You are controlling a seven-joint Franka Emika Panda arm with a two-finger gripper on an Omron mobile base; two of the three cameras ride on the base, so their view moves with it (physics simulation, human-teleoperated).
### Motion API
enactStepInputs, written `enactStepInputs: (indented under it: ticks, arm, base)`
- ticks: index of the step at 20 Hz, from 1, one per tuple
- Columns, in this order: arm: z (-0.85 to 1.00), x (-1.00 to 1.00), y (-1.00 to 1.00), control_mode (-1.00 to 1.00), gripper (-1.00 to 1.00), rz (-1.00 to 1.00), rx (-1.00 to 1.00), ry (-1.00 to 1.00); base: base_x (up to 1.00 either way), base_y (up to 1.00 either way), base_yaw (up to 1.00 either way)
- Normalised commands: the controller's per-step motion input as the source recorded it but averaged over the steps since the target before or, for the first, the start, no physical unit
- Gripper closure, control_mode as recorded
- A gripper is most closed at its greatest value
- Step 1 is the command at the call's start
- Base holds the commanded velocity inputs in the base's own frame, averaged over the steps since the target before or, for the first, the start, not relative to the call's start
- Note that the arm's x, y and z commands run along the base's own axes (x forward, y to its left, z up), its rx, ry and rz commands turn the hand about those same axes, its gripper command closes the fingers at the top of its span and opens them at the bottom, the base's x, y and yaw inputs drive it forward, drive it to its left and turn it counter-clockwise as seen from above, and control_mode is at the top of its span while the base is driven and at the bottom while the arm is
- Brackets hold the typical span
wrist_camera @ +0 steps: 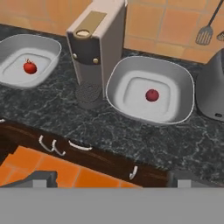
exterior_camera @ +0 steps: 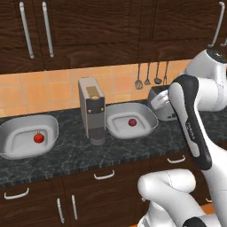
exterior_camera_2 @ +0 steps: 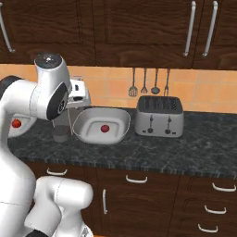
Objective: Place one tomato and one fish in each tupperware on the nearby counter, to pack two identical lunches.
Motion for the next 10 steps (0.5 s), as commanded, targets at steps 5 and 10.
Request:
enactStepInputs:
  ticks: [5, 10]
  arm:
    - [0.00, -0.93, 0.17, -1.00, -1.00, -0.05, -0.04, 0.00]
    - [-0.28, -1.00, 0.19, -1.00, -1.00, -0.19, -0.06, 0.00]
  base:
    - [0.00, 0.00, 0.00]
    - [0.00, 0.00, 0.00]
